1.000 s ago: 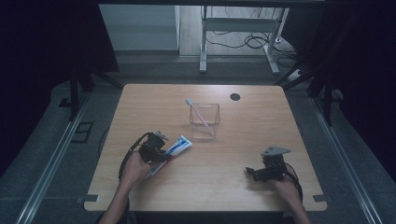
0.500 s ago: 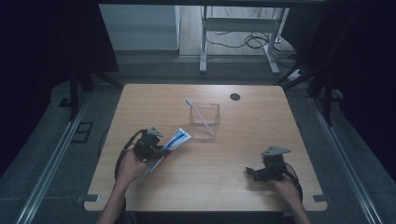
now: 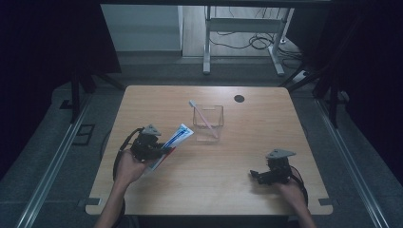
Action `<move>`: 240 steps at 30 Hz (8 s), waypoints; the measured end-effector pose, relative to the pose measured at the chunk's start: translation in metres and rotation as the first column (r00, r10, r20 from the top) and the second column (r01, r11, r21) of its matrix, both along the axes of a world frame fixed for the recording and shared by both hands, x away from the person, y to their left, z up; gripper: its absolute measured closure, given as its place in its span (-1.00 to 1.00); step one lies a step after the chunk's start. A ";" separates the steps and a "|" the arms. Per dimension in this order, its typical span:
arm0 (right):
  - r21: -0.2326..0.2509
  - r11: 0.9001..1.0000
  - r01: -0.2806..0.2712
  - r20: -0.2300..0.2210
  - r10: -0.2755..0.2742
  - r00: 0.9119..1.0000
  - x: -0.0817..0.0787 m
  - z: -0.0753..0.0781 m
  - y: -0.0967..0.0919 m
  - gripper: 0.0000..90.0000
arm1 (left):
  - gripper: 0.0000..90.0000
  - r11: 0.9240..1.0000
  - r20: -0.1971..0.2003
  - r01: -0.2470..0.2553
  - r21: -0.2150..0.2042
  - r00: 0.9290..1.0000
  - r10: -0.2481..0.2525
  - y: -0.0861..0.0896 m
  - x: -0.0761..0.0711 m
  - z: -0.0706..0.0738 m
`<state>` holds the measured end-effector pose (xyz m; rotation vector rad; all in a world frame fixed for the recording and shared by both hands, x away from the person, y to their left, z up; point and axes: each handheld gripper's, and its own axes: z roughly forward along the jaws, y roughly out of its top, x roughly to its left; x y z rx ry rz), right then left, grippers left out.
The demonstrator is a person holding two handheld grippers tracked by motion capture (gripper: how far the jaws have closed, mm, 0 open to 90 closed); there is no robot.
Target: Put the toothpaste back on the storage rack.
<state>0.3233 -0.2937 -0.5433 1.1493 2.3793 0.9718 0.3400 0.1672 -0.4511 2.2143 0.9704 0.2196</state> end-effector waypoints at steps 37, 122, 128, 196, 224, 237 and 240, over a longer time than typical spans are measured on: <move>-0.004 1.000 -0.004 0.002 0.004 1.000 0.000 0.000 0.000 -1.00 | 0.66 0.997 0.123 0.002 -0.080 0.992 0.008 -0.017 0.013 0.041; -0.003 1.000 -0.013 0.002 0.013 1.000 0.000 0.000 -0.001 -1.00 | 0.67 0.984 0.269 0.018 -0.177 0.963 0.031 -0.121 0.120 0.054; -0.004 1.000 -0.014 0.004 0.014 1.000 0.000 0.000 -0.001 -1.00 | 0.67 0.983 0.276 0.011 -0.181 0.960 0.040 -0.128 0.128 0.052; -0.005 1.000 -0.021 0.005 0.021 1.000 0.001 0.000 -0.001 -1.00 | 0.58 0.999 0.244 0.045 -0.012 0.969 -0.041 -0.151 0.135 -0.001; -0.006 1.000 -0.022 0.006 0.022 1.000 0.001 0.000 -0.001 -1.00 | 0.57 0.998 0.203 0.051 -0.037 0.978 -0.043 -0.143 0.134 -0.001; -0.006 1.000 -0.022 0.006 0.022 1.000 0.001 0.000 -0.001 -1.00 | 0.27 0.996 0.203 0.054 -0.068 0.978 -0.039 -0.144 0.131 0.003; -0.006 1.000 -0.022 0.005 0.022 1.000 0.001 0.000 -0.001 -1.00 | 0.15 0.996 0.204 0.054 -0.070 0.978 -0.039 -0.145 0.130 0.003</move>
